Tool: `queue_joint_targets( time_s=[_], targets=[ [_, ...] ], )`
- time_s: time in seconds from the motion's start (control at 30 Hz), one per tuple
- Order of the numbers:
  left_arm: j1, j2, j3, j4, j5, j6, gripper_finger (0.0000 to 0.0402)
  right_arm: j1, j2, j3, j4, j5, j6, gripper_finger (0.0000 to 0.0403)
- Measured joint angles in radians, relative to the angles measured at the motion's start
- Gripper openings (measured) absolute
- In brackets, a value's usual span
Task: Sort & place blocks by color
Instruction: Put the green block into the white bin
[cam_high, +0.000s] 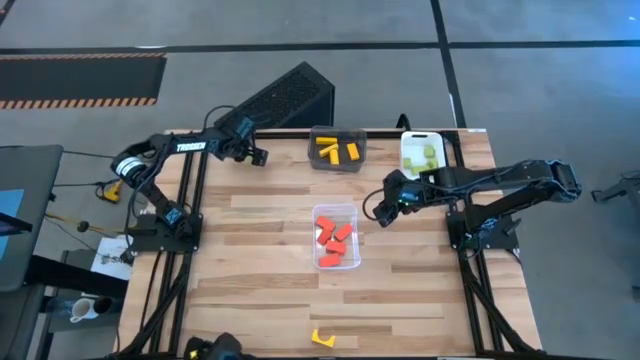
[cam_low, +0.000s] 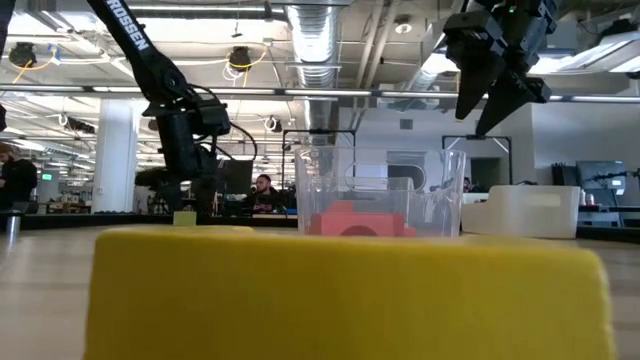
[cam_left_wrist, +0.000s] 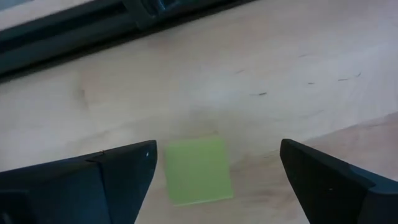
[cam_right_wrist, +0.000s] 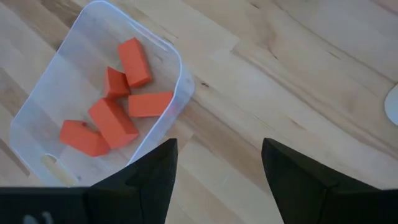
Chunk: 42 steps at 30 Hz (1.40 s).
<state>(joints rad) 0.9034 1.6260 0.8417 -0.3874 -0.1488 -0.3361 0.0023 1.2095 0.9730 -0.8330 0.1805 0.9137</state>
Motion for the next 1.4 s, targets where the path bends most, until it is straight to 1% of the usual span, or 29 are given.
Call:
queue_joint_targets(
  time_s=[0.13,0.23,0.67,1.03,1.13,1.27,1.4],
  targets=[
    [-0.002,0.014,0.001,-0.029,-0.012,-0.056,0.0307,-0.005,0.000,0.000,0.000,-0.014,-0.004,0.0255],
    [0.004,0.014,0.001,-0.053,-0.057,-0.069,0.0293,-0.005,0.000,0.000,0.000,-0.019,-0.006,0.0255],
    [0.015,0.013,0.001,-0.049,-0.014,-0.070,0.0220,-0.002,0.000,0.000,0.000,-0.022,-0.025,0.0255],
    [0.015,0.013,0.001,-0.052,-0.014,-0.075,0.0133,-0.002,0.000,0.000,0.000,-0.023,-0.025,0.0255],
    [0.015,0.012,0.001,-0.051,-0.015,-0.065,0.0116,-0.002,0.000,0.000,0.000,-0.024,-0.025,0.0255],
    [0.012,0.011,0.001,-0.047,-0.014,-0.041,0.0107,-0.002,0.000,0.000,-0.001,-0.024,-0.025,0.0255],
    [-0.007,-0.002,0.000,-0.047,0.045,-0.032,0.0109,0.005,-0.006,0.000,-0.005,-0.024,-0.025,0.0255]
  ],
)
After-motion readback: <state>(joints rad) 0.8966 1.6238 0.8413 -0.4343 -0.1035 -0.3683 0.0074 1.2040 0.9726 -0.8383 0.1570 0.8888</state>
